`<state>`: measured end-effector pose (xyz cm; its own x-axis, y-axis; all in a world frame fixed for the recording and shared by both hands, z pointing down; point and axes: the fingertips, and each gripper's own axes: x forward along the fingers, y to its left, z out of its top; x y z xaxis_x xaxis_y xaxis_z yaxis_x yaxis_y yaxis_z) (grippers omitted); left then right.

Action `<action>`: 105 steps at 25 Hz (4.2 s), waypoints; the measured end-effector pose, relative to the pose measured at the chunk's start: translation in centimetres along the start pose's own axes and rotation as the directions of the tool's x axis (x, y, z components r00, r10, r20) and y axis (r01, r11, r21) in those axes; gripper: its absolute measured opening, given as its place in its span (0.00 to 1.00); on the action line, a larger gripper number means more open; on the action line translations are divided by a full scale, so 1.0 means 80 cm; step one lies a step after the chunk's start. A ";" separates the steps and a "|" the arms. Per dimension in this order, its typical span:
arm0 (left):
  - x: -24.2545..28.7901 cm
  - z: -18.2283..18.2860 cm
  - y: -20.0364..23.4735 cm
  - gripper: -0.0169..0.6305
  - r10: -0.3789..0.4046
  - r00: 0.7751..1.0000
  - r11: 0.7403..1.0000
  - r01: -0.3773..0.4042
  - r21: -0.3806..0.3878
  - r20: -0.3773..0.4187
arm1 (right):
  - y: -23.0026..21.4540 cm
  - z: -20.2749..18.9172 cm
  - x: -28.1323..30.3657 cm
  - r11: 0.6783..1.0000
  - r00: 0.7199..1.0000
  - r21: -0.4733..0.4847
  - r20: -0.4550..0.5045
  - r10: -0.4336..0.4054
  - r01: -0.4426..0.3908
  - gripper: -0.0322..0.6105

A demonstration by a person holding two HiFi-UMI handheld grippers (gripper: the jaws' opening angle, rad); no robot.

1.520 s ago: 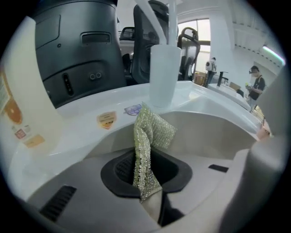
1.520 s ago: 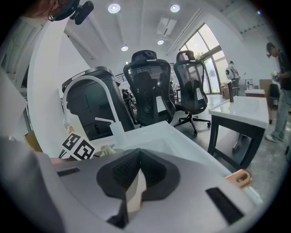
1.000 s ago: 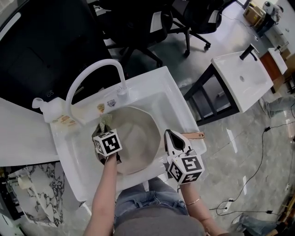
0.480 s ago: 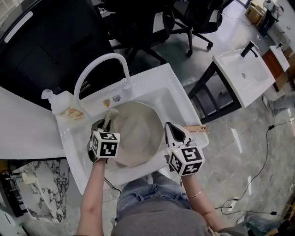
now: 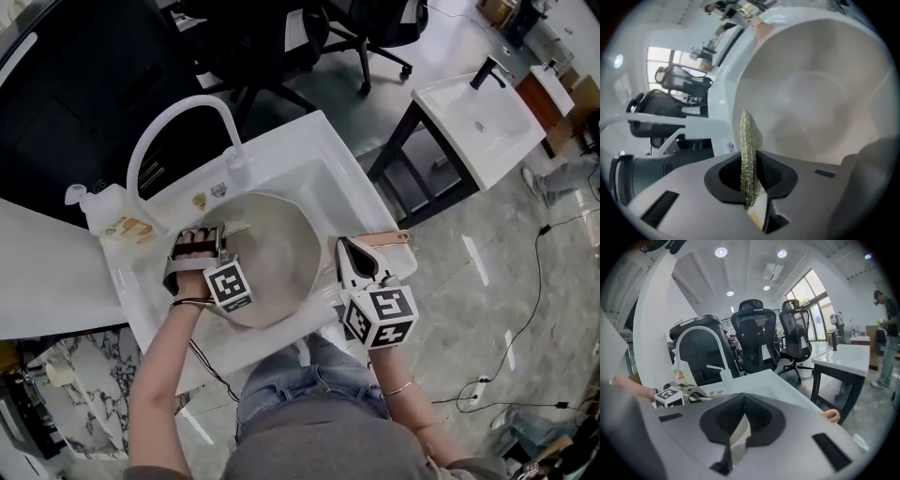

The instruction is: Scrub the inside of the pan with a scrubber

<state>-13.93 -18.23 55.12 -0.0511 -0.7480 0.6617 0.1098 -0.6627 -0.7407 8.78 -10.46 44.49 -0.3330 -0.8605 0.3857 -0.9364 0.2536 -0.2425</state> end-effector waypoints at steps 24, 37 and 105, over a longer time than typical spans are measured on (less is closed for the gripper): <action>-0.112 -0.023 -0.170 0.12 -0.835 0.509 0.506 0.860 0.075 -0.207 | 0.008 -0.008 -0.041 0.999 0.999 0.023 0.023 -0.023 0.023 0.07; -0.170 0.050 -0.185 0.12 -0.970 0.227 0.227 0.974 -0.008 0.087 | 0.004 -0.013 -0.055 0.999 0.999 0.026 0.017 -0.035 0.034 0.07; 0.028 0.137 -0.094 0.12 -0.393 0.766 -0.037 0.540 -0.841 0.509 | -0.036 0.010 0.019 0.999 1.000 0.035 -0.027 -0.007 0.008 0.07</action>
<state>-3.95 -14.52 63.42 0.4232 -0.2951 0.8566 -0.8663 -0.4086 0.2873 11.07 -12.84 45.05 -0.3292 -0.8500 0.4113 -0.9346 0.2312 -0.2701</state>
